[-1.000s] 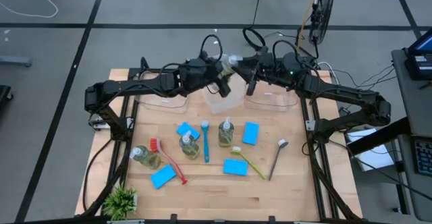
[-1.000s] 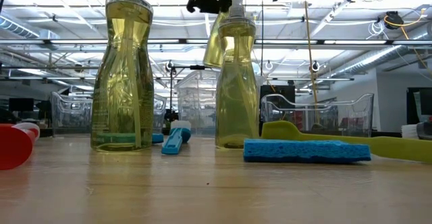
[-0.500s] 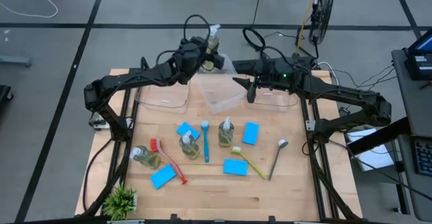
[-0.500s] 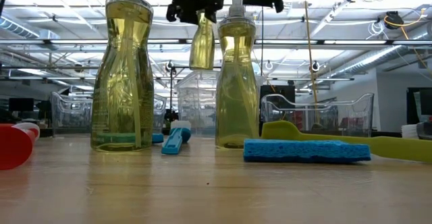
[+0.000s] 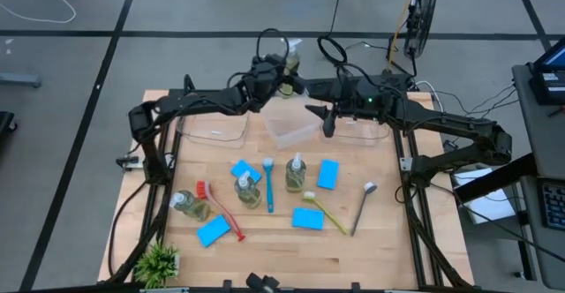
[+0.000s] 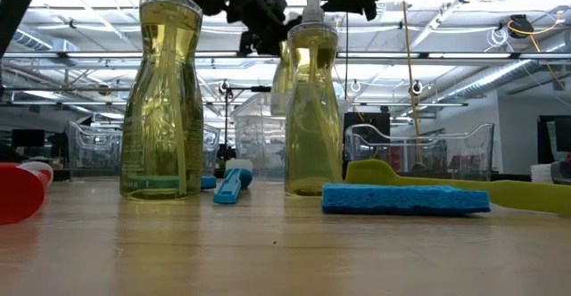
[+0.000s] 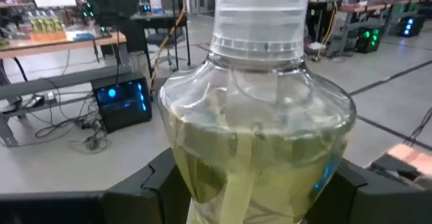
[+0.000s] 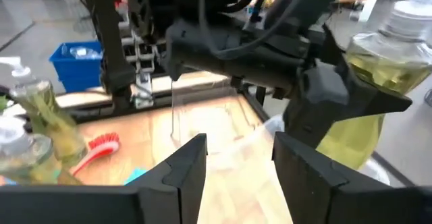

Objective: Pick & Place Kitchen Sink Supplies
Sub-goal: Put the yellow soap dispenser into the white bin

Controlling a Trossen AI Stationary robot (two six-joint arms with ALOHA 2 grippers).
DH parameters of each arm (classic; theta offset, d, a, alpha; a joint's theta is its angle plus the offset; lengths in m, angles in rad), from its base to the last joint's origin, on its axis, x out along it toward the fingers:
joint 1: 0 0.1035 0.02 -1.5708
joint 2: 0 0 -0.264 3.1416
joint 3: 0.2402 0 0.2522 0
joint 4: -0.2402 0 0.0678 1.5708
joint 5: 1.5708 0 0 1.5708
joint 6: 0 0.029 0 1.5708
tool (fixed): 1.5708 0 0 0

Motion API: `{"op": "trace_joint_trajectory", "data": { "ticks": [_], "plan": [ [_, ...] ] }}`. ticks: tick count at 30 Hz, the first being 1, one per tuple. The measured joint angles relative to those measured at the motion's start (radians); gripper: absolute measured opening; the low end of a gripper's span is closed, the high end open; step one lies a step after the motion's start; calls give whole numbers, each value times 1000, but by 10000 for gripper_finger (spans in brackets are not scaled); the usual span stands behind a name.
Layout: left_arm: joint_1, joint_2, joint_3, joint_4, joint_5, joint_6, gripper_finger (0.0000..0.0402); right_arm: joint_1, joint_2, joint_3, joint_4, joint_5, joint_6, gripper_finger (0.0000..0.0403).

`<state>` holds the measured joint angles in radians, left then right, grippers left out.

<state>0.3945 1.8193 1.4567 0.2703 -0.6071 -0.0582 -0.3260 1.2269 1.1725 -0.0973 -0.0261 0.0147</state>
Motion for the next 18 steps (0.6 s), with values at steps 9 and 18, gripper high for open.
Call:
{"op": "trace_joint_trajectory", "data": {
  "ticks": [9, 18],
  "plan": [
    [18, 55, 1, 7, 6, -37, 218, 0, -17, -1, -59, 0, -2, 155],
    [20, 111, 1, -19, 6, -78, 218, 0, -34, -1, -53, 0, -11, 155]
  ]
}}
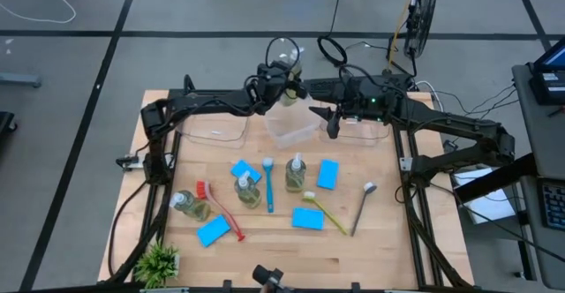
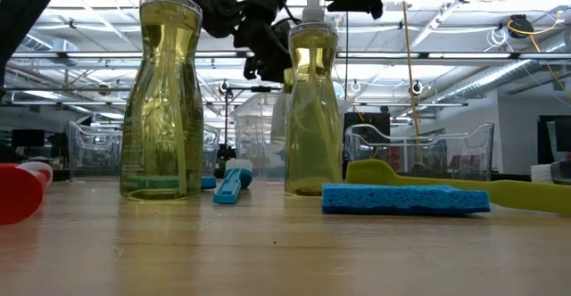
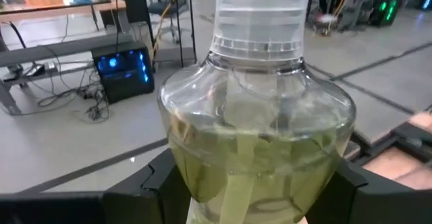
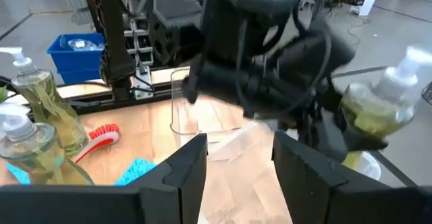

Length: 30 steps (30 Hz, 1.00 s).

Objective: Pick & Place Kitchen Sink Supplies
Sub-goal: Put the yellow soap dispenser into the white bin

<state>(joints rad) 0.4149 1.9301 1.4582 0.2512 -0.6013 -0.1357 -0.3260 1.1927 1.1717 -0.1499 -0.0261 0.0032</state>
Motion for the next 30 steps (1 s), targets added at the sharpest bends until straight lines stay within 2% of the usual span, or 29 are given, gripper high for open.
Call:
{"op": "trace_joint_trajectory", "data": {
  "ticks": [20, 30],
  "plan": [
    [12, 48, -1, -18, 28, 6, 218, 0, 0, 0, -1, 0, -27, 155],
    [24, 48, -71, 39, 26, -19, 218, 0, 0, 0, 3, 0, -27, 155]
  ]
}}
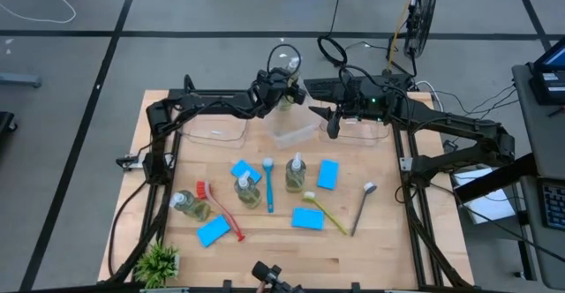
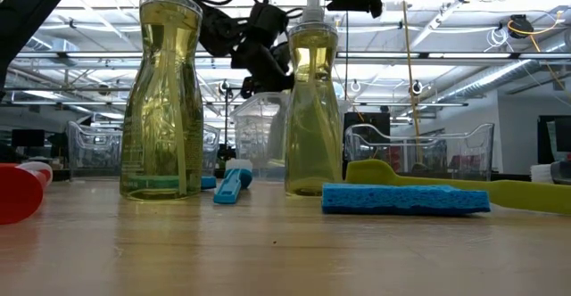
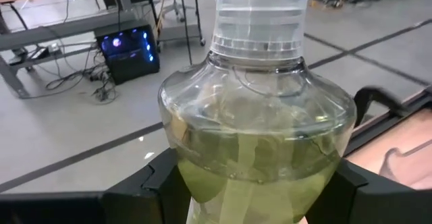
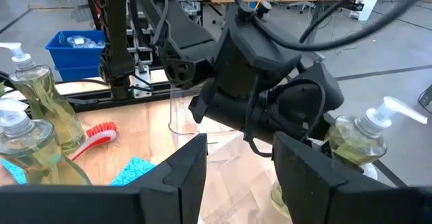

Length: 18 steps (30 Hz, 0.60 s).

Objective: Pick & Place Kitchen Sink Supplies
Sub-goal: Put the yellow soap dispenser into the white bin

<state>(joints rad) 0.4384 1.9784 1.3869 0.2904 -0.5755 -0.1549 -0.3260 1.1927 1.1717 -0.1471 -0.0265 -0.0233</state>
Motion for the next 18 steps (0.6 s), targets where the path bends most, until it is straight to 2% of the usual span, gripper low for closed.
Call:
{"op": "trace_joint_trajectory", "data": {
  "ticks": [10, 18],
  "plan": [
    [6, -1, -3, -3, 37, 20, 222, 0, 0, 0, 0, 0, 10, 155],
    [7, -1, -3, -17, 38, 29, 270, 0, 0, 0, 0, 0, 11, 155]
  ]
}}
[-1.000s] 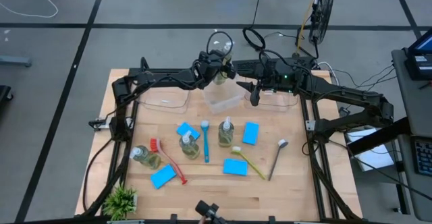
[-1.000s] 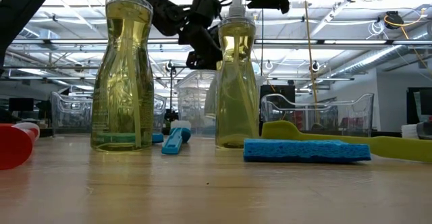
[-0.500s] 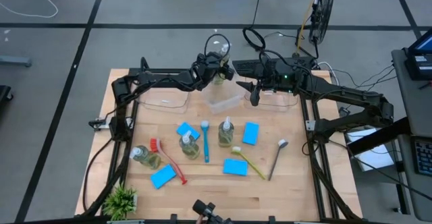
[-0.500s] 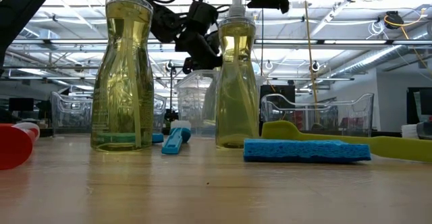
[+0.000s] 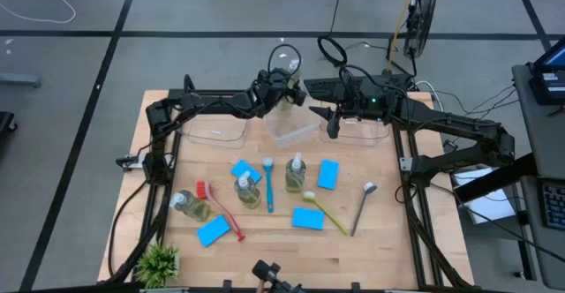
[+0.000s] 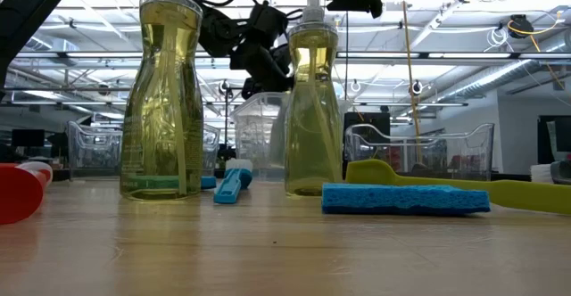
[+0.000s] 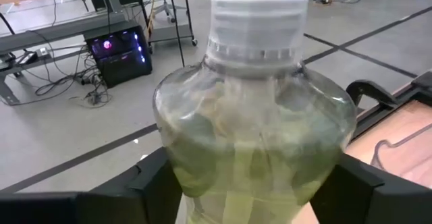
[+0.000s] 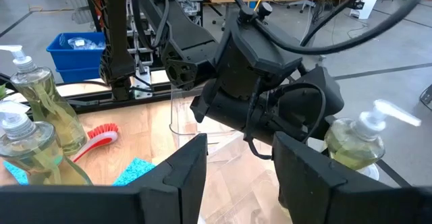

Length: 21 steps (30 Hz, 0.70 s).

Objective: Pick & Place Kitchen Sink Supplies
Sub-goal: Put the yellow soap dispenser into the white bin

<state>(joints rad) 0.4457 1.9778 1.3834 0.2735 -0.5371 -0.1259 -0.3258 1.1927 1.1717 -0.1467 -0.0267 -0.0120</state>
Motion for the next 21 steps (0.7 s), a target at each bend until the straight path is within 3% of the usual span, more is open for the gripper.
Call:
{"op": "trace_joint_trajectory", "data": {
  "ticks": [21],
  "plan": [
    [1, 0, 0, 39, 8, 73, 295, 0, 0, 0, 0, 0, 10, 155]
  ]
}}
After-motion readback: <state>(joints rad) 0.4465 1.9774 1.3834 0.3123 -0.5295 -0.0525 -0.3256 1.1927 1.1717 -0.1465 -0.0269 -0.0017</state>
